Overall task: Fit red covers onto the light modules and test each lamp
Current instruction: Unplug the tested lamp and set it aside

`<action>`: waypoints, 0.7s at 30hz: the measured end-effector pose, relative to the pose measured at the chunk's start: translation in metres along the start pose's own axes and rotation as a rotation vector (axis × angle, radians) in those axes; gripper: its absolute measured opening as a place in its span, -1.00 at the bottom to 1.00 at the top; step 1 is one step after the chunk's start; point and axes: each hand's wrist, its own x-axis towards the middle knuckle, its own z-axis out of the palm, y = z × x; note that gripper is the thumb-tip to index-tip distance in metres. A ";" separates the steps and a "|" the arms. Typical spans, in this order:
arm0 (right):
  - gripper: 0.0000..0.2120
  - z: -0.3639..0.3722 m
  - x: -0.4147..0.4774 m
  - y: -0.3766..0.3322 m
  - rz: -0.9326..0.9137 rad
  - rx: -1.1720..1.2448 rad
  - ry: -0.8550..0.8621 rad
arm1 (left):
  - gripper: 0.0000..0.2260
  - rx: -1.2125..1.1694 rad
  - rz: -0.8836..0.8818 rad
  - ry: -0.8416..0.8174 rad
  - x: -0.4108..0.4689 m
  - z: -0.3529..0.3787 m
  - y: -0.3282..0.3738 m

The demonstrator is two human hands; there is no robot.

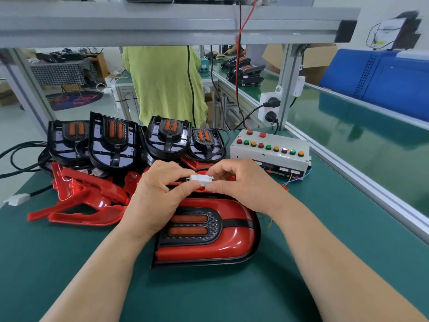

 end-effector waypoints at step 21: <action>-0.95 -0.001 0.000 0.000 0.045 -0.085 0.112 | -0.83 -0.099 -0.082 0.111 0.001 -0.001 -0.014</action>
